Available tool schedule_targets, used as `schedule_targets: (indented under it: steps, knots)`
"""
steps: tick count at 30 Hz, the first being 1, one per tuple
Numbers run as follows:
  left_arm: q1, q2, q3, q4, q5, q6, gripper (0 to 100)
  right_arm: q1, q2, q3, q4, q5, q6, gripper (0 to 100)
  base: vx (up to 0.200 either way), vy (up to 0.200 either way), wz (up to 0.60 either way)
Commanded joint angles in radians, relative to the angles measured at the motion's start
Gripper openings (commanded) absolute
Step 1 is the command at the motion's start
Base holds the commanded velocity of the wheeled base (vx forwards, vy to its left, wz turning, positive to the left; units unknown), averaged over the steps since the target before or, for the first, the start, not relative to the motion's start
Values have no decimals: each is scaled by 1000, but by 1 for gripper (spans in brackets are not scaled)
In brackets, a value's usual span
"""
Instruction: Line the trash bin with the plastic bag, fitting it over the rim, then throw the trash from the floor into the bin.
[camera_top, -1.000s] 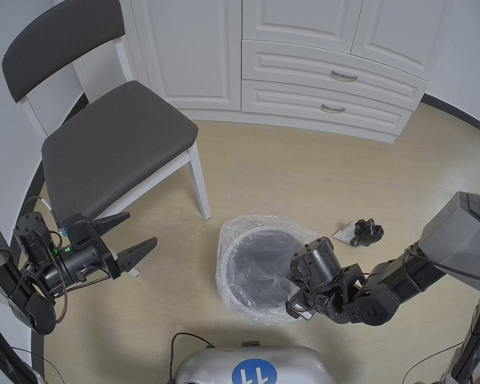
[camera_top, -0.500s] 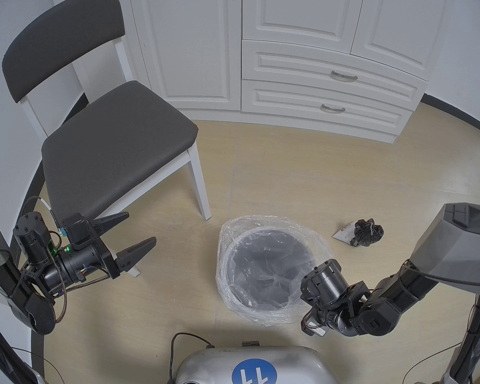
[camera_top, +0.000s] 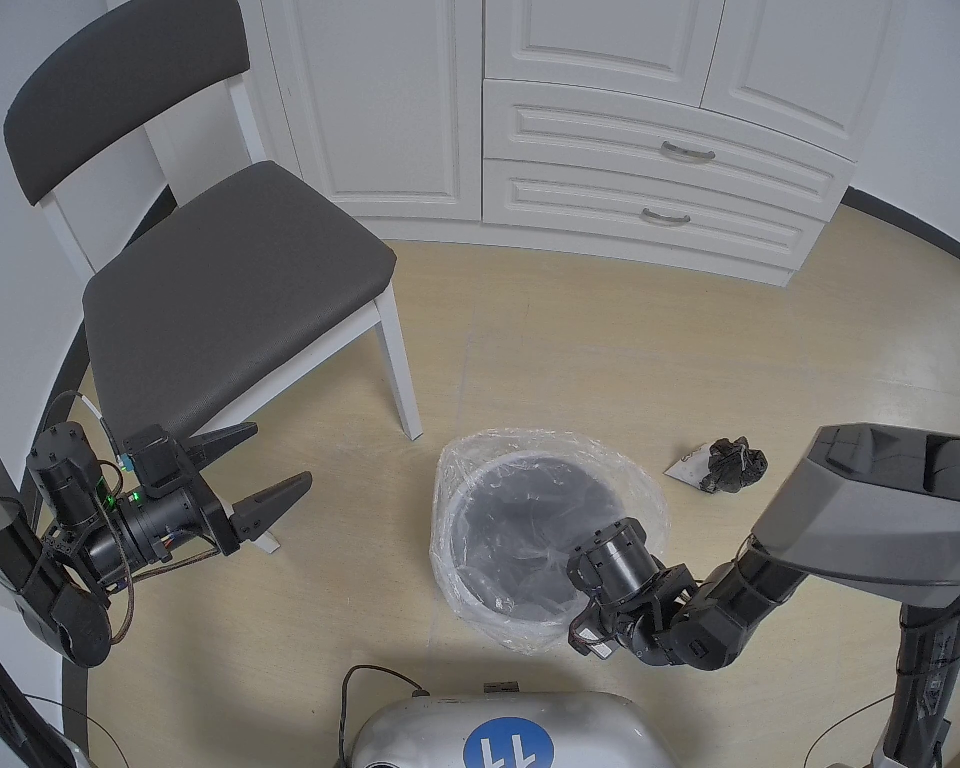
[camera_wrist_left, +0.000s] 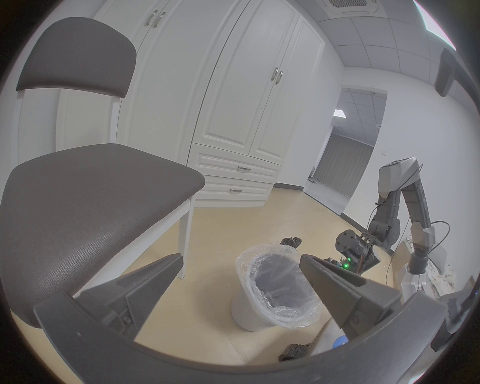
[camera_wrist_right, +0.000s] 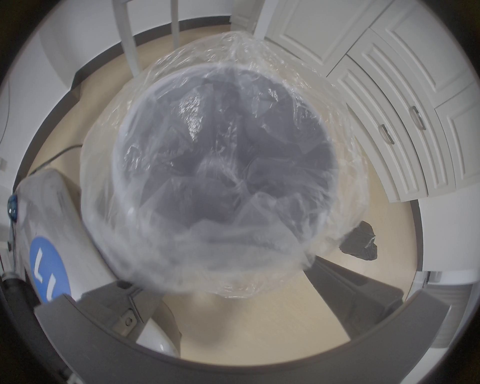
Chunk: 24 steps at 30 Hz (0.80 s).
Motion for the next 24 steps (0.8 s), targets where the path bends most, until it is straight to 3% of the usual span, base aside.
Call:
schedule_targets:
  steps: [1, 14, 20, 24]
  knots:
    - [7, 2, -1, -1, 0, -1, 100, 0, 87, -50, -48, -4, 10, 100, 0, 0, 0]
    - [7, 6, -4, -1, 0, -1, 100, -6, 150, -137, -150, -2, 17, 100, 0, 0, 0]
    - [8, 6, -10, -1, 0, -3, 100, -23, 172, -139, -317, 7, 14, 100, 0, 0, 0]
    - [11, 6, -10, -1, 0, -3, 100, -26, 166, -114, -329, 7, 10, 100, 0, 0, 0]
